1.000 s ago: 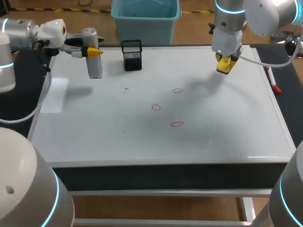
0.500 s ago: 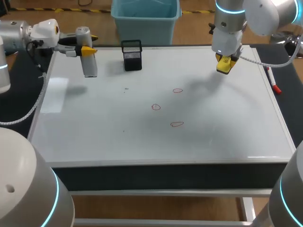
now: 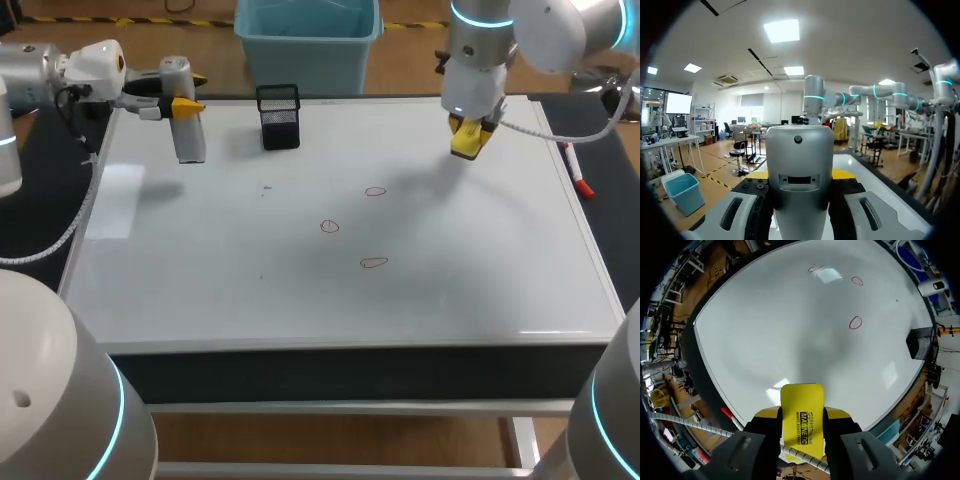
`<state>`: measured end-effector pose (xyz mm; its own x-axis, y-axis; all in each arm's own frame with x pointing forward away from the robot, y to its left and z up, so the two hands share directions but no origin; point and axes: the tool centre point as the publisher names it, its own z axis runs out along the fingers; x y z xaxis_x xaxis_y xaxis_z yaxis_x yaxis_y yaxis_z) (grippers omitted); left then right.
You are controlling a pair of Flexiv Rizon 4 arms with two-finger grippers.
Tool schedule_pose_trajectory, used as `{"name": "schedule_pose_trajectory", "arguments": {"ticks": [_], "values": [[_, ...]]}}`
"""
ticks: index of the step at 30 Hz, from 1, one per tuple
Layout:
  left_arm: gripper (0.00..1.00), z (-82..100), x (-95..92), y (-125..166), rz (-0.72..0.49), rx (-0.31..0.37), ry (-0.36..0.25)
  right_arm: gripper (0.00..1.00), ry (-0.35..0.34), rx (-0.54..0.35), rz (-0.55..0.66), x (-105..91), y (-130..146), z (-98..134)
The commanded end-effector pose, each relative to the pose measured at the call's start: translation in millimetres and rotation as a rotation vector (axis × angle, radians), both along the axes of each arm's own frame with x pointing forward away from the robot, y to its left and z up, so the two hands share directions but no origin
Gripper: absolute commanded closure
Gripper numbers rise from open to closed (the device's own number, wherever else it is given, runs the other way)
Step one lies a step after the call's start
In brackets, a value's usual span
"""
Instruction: Pick up the inspection probe, press it on each red-marked spot on the whiteboard one by one, put down the probe, pick up the eraser, and wipe off all the red marks.
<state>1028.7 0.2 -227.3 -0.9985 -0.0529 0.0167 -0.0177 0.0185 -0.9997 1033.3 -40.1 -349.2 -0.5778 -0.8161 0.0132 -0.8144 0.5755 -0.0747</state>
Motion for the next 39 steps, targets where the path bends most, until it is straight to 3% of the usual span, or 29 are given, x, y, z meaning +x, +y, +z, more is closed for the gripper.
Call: {"name": "schedule_pose_trajectory", "arguments": {"ticks": [1,4,16,26,32,39], "values": [[1.0,1.9,-0.5,-0.3,0.001,0.002,0.0,1.0,0.035,-0.019,0.029,-6.1,20.7,0.3],[1.0,1.9,-0.5,-0.3,0.001,0.002,0.0,1.0,0.068,-0.009,0.069,-19.5,41.3,-1.4],[1.0,1.9,-0.5,-0.3,0.001,0.002,0.0,1.0,0.031,0.063,0.217,-66.1,133.3,0.7],[1.0,1.9,-0.5,-0.3,0.001,0.002,0.0,1.0,0.146,0.105,0.305,-99.9,210.7,0.3],[1.0,1.9,-0.5,-0.3,0.001,0.002,0.0,1.0,0.194,0.086,0.346,-117.7,240.6,-13.2],[1.0,1.9,-0.5,-0.3,0.001,0.002,0.0,1.0,0.24,0.093,0.384,-128.7,255.6,-33.9]]}}
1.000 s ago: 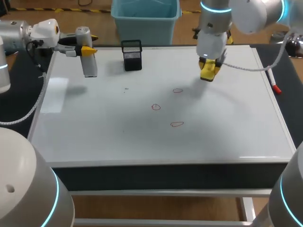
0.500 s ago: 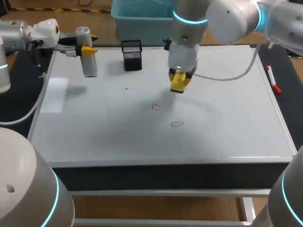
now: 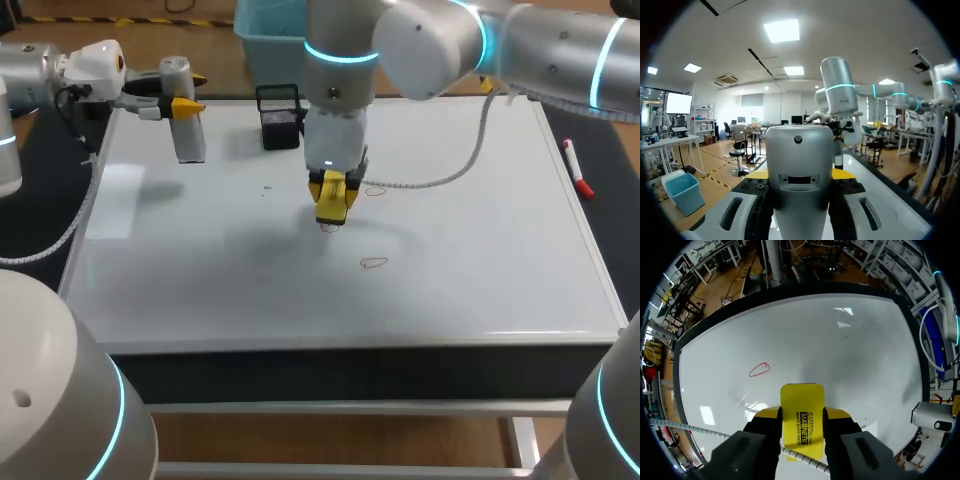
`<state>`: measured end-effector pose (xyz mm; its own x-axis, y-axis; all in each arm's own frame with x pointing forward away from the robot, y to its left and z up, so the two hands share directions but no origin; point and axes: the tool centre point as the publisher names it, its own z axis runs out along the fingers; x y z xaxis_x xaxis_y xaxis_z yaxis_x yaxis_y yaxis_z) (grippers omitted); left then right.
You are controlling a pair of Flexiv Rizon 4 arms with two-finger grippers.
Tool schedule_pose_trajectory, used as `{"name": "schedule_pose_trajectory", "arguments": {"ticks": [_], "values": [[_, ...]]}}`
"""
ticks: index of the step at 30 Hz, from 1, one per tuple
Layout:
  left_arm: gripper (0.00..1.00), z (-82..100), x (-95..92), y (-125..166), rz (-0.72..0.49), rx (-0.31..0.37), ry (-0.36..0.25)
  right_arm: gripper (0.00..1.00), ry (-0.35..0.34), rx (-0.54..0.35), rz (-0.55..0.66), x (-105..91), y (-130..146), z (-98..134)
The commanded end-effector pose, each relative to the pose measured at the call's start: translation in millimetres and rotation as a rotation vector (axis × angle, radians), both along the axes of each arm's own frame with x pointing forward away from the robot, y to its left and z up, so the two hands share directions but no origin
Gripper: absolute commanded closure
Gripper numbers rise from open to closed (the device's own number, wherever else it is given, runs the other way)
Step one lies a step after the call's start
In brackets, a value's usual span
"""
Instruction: Pick up the inspection probe, press it on each red-marked spot on the whiteboard one by one, put down the probe, pick up the eraser, and wipe off all the red marks.
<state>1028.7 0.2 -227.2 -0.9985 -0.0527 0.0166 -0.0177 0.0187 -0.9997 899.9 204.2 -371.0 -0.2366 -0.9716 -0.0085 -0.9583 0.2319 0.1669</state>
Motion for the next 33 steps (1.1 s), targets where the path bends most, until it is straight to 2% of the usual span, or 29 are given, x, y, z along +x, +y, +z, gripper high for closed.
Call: {"name": "schedule_pose_trajectory", "arguments": {"ticks": [1,18,33], "values": [[1.0,1.9,-0.6,-0.3,0.002,0.002,0.0,1.0,0.018,-0.032,0.018,3.3,12.3,-13.6],[1.0,1.9,-0.6,-0.3,0.002,0.002,0.0,1.0,0.021,-0.036,0.066,-9.9,19.2,-26.6],[1.0,1.9,-0.6,-0.3,0.002,0.002,0.0,1.0,0.024,-0.04,0.08,-12.3,15.7,-39.6]]}}
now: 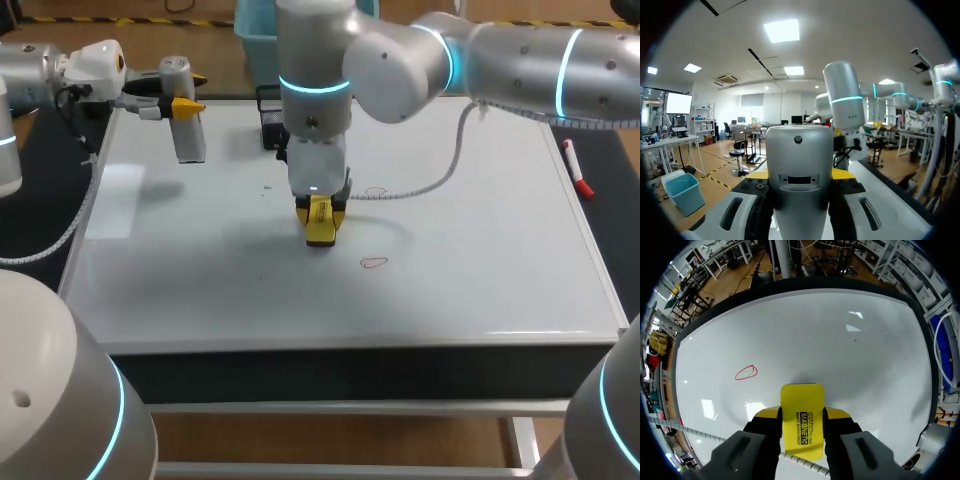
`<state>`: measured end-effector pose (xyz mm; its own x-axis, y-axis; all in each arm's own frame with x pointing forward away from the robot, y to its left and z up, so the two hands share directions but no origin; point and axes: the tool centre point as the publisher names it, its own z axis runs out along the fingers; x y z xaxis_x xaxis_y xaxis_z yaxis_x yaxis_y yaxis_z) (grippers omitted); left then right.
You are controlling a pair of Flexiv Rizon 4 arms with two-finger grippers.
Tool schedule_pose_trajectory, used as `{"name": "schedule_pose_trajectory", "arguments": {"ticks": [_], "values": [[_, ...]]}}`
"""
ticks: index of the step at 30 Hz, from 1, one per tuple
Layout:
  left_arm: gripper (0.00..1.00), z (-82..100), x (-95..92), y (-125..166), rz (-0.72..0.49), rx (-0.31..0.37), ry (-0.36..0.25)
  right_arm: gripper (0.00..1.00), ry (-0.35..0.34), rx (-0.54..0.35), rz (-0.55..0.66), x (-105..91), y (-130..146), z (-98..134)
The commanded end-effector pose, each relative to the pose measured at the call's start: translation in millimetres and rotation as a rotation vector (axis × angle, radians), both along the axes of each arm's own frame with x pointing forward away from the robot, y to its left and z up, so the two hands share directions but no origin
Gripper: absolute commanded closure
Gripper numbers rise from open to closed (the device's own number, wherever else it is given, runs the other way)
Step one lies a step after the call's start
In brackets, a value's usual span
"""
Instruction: Pick up the inspection probe, press it on each red-marked spot on the whiteboard one by one, put down the probe, pick up the eraser, and wipe off all the red marks.
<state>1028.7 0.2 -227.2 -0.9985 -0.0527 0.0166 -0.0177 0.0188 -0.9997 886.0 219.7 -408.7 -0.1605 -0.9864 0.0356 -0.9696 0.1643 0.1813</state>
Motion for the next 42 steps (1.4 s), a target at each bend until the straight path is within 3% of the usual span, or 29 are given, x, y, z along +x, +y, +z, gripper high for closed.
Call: {"name": "schedule_pose_trajectory", "arguments": {"ticks": [1,20,42], "values": [[1.0,1.9,-0.6,-0.3,0.002,0.002,0.0,1.0,0.001,0.0,0.003,1.7,0.4,-2.1],[1.0,1.9,-0.6,-0.3,0.002,0.002,0.0,1.0,0.032,-0.014,-0.011,4.1,-9.8,-12.7],[1.0,1.9,-0.6,-0.3,0.002,0.002,0.0,1.0,0.021,-0.046,-0.069,5.8,-46.0,-10.8]]}}
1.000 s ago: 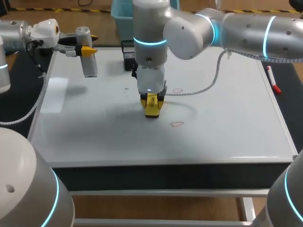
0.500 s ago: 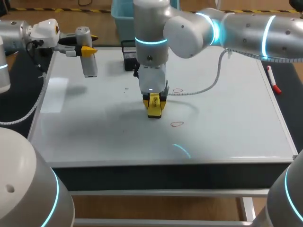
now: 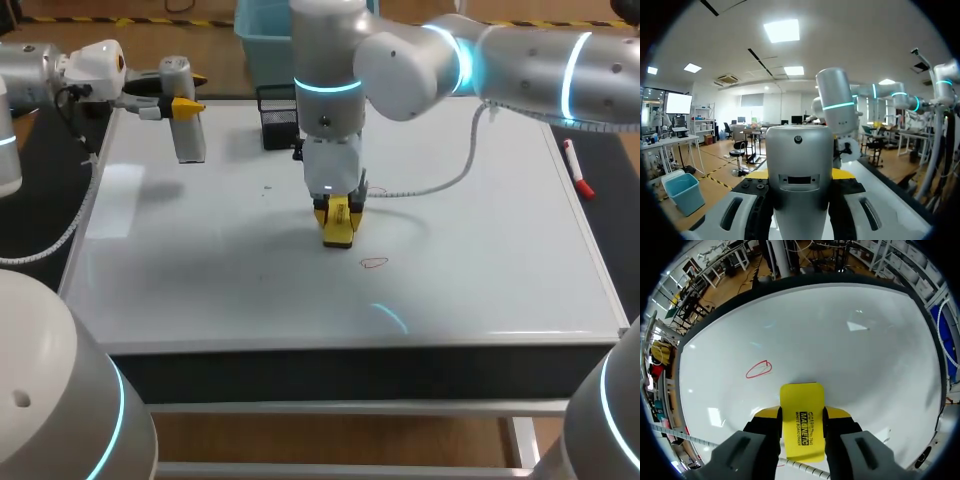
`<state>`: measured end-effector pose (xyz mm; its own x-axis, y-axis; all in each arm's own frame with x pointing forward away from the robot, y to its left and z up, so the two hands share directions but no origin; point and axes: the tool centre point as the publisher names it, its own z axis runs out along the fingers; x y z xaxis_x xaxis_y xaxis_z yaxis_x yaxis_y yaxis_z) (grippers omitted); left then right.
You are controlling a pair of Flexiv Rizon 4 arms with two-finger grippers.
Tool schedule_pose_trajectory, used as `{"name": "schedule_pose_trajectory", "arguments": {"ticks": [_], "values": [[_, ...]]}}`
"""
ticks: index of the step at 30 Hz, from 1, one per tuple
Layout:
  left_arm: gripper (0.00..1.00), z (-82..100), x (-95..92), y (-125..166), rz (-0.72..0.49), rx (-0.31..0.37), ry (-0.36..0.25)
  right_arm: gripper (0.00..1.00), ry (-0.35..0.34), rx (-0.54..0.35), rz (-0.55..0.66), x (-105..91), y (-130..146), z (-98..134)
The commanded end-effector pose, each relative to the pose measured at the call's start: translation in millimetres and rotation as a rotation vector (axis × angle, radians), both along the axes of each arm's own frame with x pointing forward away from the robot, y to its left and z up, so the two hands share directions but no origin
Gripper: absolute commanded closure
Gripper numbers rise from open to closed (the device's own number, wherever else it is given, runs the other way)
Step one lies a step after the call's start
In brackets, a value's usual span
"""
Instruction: Pick up the inspection probe, press it on each red-marked spot on the whiteboard one by one, put down the probe, pick up the eraser, and wipe off all the red marks.
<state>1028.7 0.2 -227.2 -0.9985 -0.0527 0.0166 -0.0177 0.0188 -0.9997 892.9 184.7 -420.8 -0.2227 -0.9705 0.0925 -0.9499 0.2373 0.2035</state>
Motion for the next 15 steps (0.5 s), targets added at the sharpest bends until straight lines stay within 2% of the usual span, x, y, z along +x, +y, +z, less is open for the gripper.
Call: {"name": "schedule_pose_trajectory", "arguments": {"ticks": [1,8,15], "values": [[1.0,1.9,-0.6,-0.3,0.002,0.002,0.0,1.0,-0.015,0.005,-0.005,-0.3,-12.6,1.9],[1.0,1.9,-0.6,-0.3,0.002,0.002,0.0,1.0,-0.037,0.002,-0.015,4.7,-18.7,11.3],[1.0,1.9,-0.6,-0.3,0.002,0.002,0.0,1.0,-0.077,0.033,-0.023,18.2,-30.3,42.1]]}}
